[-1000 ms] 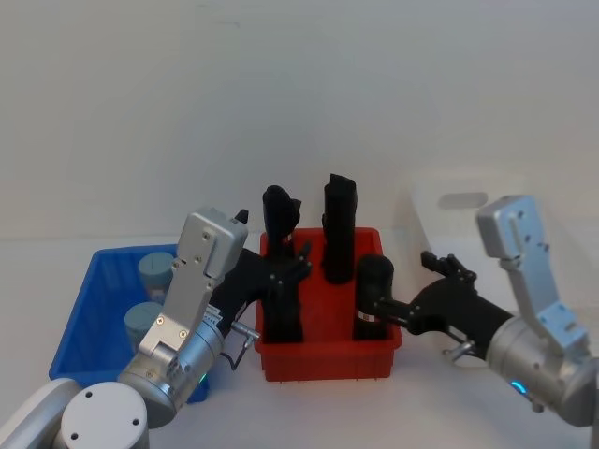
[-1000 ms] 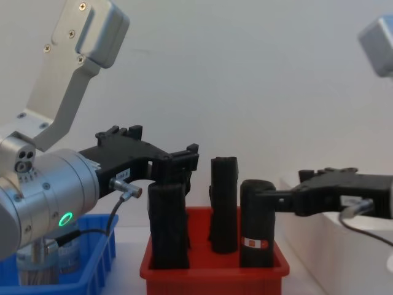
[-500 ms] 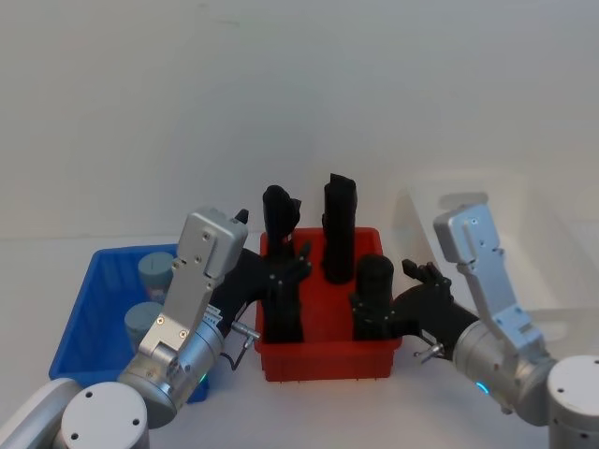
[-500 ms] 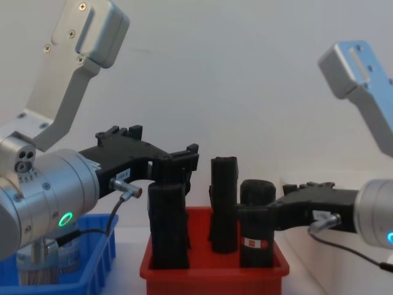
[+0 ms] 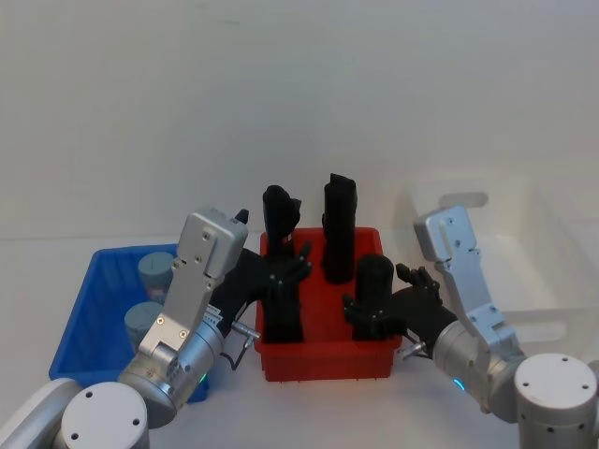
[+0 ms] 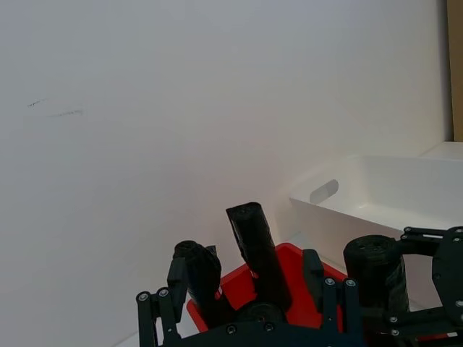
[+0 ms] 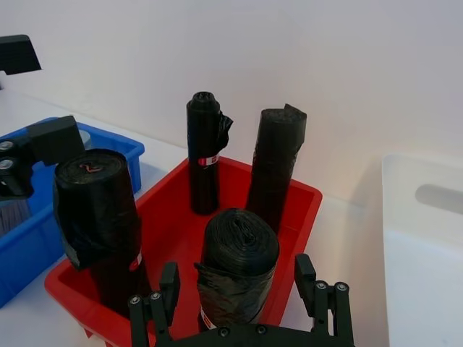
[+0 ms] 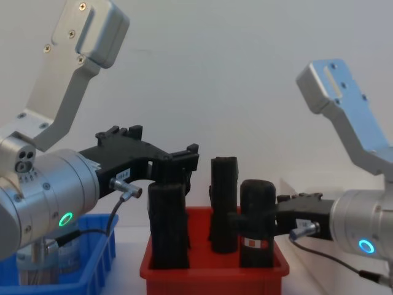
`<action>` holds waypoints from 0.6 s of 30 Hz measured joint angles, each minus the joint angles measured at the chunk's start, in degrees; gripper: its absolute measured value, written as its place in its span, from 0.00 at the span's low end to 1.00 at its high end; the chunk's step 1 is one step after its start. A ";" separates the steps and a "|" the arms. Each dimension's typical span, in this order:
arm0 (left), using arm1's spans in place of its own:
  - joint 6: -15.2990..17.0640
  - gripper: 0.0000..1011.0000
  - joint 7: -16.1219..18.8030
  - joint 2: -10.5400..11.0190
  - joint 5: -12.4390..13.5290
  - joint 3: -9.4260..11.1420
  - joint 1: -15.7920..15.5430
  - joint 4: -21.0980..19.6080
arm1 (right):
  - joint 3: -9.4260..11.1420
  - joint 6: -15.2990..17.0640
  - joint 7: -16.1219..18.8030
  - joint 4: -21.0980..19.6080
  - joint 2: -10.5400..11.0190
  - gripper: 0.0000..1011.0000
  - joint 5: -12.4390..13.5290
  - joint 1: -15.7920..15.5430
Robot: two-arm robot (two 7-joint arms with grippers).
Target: Pick the cotton swabs from the blue box and place them into the white box.
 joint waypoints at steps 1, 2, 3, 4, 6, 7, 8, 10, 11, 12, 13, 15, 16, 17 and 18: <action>0.00 0.99 0.00 0.00 0.00 0.00 0.00 0.00 | -0.08 0.12 -0.32 0.40 -0.28 0.99 -0.03 0.19; 0.00 0.99 0.00 0.00 0.00 0.00 0.00 0.00 | -0.10 0.16 -0.47 0.57 -0.39 0.99 -0.05 0.27; 0.00 0.99 0.00 0.00 0.00 0.00 0.00 0.00 | -0.17 0.23 -0.70 0.89 -0.61 0.99 -0.08 0.43; 0.00 0.99 0.00 0.00 0.00 0.00 0.00 0.00 | -0.20 0.26 -0.81 1.04 -0.70 0.99 -0.09 0.49; 0.00 0.99 0.00 0.00 0.00 0.00 0.00 0.00 | -0.25 0.33 -1.01 1.33 -0.89 0.99 -0.13 0.61; 0.00 0.99 0.00 0.00 0.00 0.00 0.00 0.00 | -0.30 0.39 -1.17 1.58 -1.05 0.99 -0.16 0.73; 0.00 0.99 0.00 0.00 0.00 0.00 0.00 0.00 | -0.31 0.43 -1.25 1.68 -1.12 0.99 -0.18 0.78; 0.00 0.99 0.00 0.00 0.00 0.00 0.00 0.00 | -0.34 0.47 -1.42 1.87 -1.25 0.97 -0.21 0.88; 0.00 0.99 0.00 0.00 0.00 0.00 0.00 0.00 | -0.38 0.52 -1.55 2.05 -1.35 0.95 -0.23 0.94; 0.00 0.99 0.00 0.00 0.00 0.00 0.00 0.00 | -0.39 0.54 -1.61 2.13 -1.42 0.94 -0.24 0.97; 0.00 0.99 0.00 0.00 0.00 0.00 0.00 0.00 | -0.41 0.56 -1.65 2.21 -1.46 0.92 -0.24 1.01; 0.00 0.99 0.00 0.00 0.00 0.00 0.00 0.00 | -0.45 0.60 -1.80 2.39 -1.58 0.86 -0.26 1.11; 0.00 0.99 0.00 0.00 0.00 0.00 0.00 0.00 | -0.46 0.62 -1.84 2.46 -1.62 0.83 -0.27 1.14; 0.00 0.99 0.00 0.00 0.00 0.00 0.00 0.00 | -0.47 0.64 -1.91 2.56 -1.68 0.80 -0.28 1.20; 0.00 0.99 0.00 0.00 0.00 0.00 0.00 0.00 | -0.48 0.65 -1.94 2.60 -1.71 0.78 -0.28 1.22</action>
